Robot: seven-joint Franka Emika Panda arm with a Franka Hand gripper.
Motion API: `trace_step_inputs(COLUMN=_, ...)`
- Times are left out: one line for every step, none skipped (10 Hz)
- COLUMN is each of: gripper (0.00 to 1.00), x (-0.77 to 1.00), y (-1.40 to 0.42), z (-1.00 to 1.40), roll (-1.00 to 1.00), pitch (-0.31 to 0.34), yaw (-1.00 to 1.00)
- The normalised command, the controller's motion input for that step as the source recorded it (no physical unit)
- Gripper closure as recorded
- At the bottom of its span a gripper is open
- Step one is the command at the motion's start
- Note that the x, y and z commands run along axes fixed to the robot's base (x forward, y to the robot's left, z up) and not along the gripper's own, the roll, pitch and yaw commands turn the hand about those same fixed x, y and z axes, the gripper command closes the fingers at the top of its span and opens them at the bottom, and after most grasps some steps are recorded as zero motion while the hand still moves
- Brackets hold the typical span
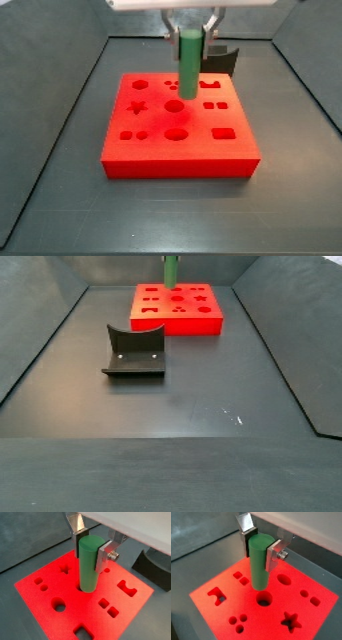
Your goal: Insert the round object.
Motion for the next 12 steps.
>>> trace_step_inputs(gripper=1.00, x=-0.24, y=0.06, z=-0.45, roll=0.12, pitch=0.000, yaw=-0.11)
trace_step_inputs(gripper=1.00, x=-0.26, y=0.00, z=-0.39, roll=0.02, pitch=-0.014, yaw=-0.13)
trace_step_inputs(gripper=1.00, x=-0.26, y=0.00, z=-0.27, roll=0.00, pitch=-0.011, yaw=-0.13)
trace_step_inputs(gripper=1.00, x=0.00, y=0.00, z=-0.06, roll=0.00, pitch=0.000, yaw=0.00)
trace_step_inputs(gripper=1.00, x=0.10, y=0.15, z=-0.13, roll=0.00, pitch=0.037, yaw=-0.05)
trace_step_inputs(gripper=1.00, x=0.18, y=0.21, z=-0.14, roll=0.00, pitch=0.074, yaw=-0.08)
trace_step_inputs(gripper=1.00, x=0.20, y=0.18, z=-0.15, roll=0.00, pitch=0.080, yaw=-0.07)
trace_step_inputs(gripper=1.00, x=0.10, y=0.04, z=-0.20, roll=0.02, pitch=0.027, yaw=-0.03)
trace_step_inputs(gripper=1.00, x=0.00, y=0.00, z=-0.22, roll=0.00, pitch=-0.009, yaw=-0.06)
trace_step_inputs(gripper=1.00, x=0.00, y=0.00, z=-0.26, roll=0.00, pitch=0.000, yaw=-0.08)
trace_step_inputs(gripper=1.00, x=0.03, y=0.00, z=-0.66, roll=0.00, pitch=0.000, yaw=-0.17)
trace_step_inputs(gripper=1.00, x=0.06, y=-0.02, z=-1.00, roll=0.00, pitch=-0.053, yaw=-0.21)
